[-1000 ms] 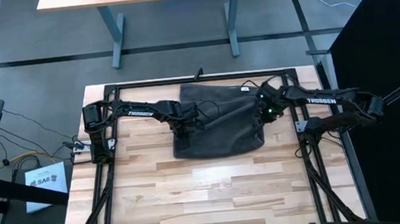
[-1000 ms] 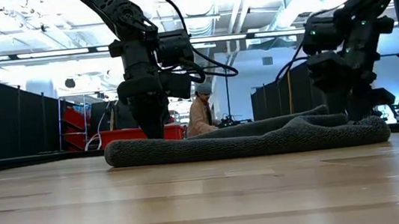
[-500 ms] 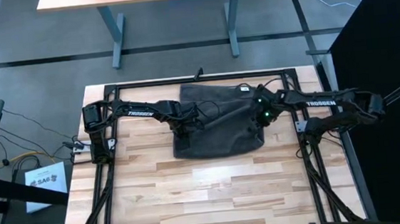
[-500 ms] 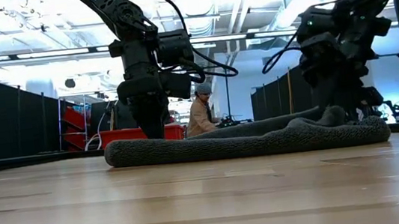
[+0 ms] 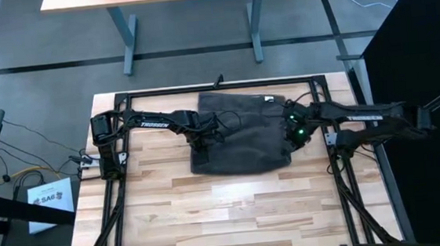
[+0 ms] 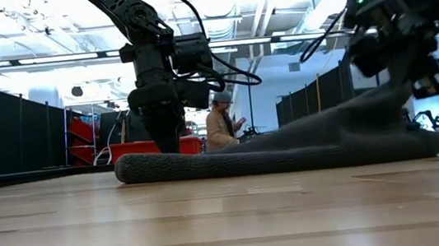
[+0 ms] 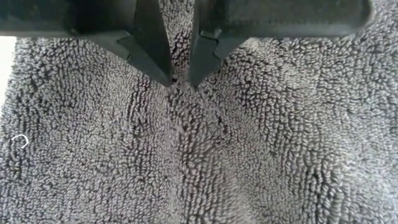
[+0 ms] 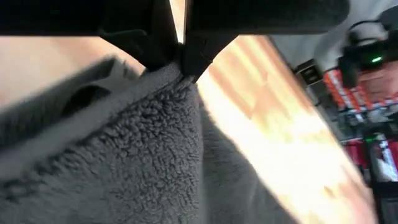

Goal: Roll towel
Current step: Roll the black towel

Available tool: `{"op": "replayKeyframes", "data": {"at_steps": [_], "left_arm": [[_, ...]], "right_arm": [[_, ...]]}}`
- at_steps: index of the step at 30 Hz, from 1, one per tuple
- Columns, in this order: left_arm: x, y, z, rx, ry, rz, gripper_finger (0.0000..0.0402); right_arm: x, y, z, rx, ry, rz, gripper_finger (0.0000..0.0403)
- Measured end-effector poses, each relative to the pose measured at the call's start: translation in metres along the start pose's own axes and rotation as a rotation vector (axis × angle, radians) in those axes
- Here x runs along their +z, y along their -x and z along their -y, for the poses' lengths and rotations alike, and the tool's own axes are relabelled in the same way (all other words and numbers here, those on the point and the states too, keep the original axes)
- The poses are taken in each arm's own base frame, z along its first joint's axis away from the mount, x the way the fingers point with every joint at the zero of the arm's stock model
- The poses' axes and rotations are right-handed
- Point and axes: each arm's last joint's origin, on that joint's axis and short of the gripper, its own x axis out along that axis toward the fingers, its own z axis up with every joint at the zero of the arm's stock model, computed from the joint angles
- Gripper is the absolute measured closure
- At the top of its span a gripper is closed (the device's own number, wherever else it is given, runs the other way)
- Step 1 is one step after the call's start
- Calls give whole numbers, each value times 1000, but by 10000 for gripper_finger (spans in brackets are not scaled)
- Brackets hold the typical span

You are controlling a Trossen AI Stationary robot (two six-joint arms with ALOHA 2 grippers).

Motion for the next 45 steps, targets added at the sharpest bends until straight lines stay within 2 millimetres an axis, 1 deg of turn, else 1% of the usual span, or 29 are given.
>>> {"op": "replayKeyframes", "data": {"at_steps": [4,8,11,17,19,22,24,29,31,34,36,37,39,40,42,45], "left_arm": [[0,0,0,0,-5,1,359],[1,0,0,1,-14,5,359],[1,0,0,1,-17,6,359],[1,0,0,1,-11,8,359],[1,0,0,1,-10,8,359],[1,0,0,1,-6,8,359],[1,0,0,1,-5,7,359],[0,0,0,0,2,-3,359],[0,0,0,-1,9,-6,359],[1,4,3,-21,11,-29,359],[4,7,7,-77,-11,-14,359],[7,9,11,-122,-19,-2,359],[13,12,20,-185,-41,24,359],[16,13,25,-189,-58,36,359],[21,13,34,-175,-88,51,359],[25,12,44,-156,-108,74,359]], "right_arm": [[-20,17,-4,44,-45,-14,402],[-33,25,1,-5,-93,-17,402],[-35,24,4,-44,-105,-33,402],[-27,20,10,-175,-99,36,395],[-28,20,12,-190,-112,27,387],[-38,23,16,-239,-141,-28,371],[-43,25,18,-253,-116,-50,359],[-47,29,15,-252,-81,5,325],[-42,30,12,-232,-31,95,313],[-27,36,-3,-152,74,300,302],[-16,39,-10,-108,89,422,302],[-9,39,-11,-96,82,454,303],[5,33,-8,-117,57,457,307],[12,28,-5,-143,47,441,309],[27,17,4,-201,19,407,316],[52,7,16,-297,-6,341,328]]}}
